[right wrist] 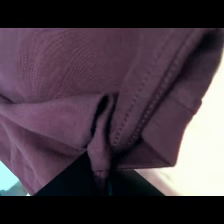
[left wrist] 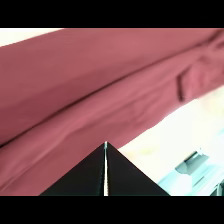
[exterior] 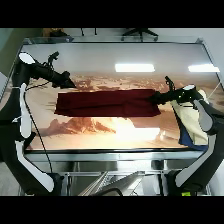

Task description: Fold the shirts.

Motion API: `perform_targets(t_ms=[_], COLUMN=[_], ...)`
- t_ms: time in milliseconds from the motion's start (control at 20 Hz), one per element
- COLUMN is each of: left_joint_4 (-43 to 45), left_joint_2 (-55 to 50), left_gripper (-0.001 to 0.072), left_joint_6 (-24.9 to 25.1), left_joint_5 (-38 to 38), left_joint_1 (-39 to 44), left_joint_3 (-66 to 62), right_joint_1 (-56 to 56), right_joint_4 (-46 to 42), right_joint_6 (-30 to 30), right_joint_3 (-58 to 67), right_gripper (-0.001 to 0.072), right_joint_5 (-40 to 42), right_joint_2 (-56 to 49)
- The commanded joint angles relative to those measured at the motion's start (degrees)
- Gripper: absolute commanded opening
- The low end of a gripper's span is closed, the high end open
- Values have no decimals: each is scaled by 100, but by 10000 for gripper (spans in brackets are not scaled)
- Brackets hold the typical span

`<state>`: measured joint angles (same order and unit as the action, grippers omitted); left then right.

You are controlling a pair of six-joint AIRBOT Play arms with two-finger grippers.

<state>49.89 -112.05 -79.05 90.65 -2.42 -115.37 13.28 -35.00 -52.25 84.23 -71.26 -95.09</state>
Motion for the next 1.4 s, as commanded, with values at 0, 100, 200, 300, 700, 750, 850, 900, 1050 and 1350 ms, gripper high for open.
perform_targets(t_ms=[0,100,200,300,700,750,850,900,1050,1350], left_joint_4=[-42,0,7,11,-61,-66,-219,-328,-675,-704], left_joint_2=[0,-52,-216,-540,-1703,-1733,-1729,-1685,-925,1639], left_gripper=[16,16,16,15,16,16,16,16,16,16], left_joint_6=[11,9,-85,-299,-1001,-1067,-1128,-1080,-533,-284], left_joint_5=[-396,-879,-1298,-1766,-3858,-3998,-3764,-3429,-2334,-444], left_joint_1=[647,1132,1624,2140,4092,4188,4199,4120,3560,1668], left_joint_3=[15,24,24,24,22,22,-149,-315,-291,46], right_joint_1=[-66,-66,-63,-63,-66,-66,-66,-66,-153,-1346], right_joint_4=[70,72,72,74,675,678,669,669,629,503], right_joint_6=[-188,-367,-597,-868,-1550,-1556,-1572,-1572,-1665,-1825], right_joint_3=[380,750,1156,1541,1836,1836,1832,1829,1823,1762], right_gripper=[23,23,22,23,23,23,23,23,23,23], right_joint_5=[-472,-857,-1187,-1556,-2332,-2330,-2321,-2321,-2308,-1440], right_joint_2=[225,616,1108,1554,2579,2577,2511,2450,2256,1801])
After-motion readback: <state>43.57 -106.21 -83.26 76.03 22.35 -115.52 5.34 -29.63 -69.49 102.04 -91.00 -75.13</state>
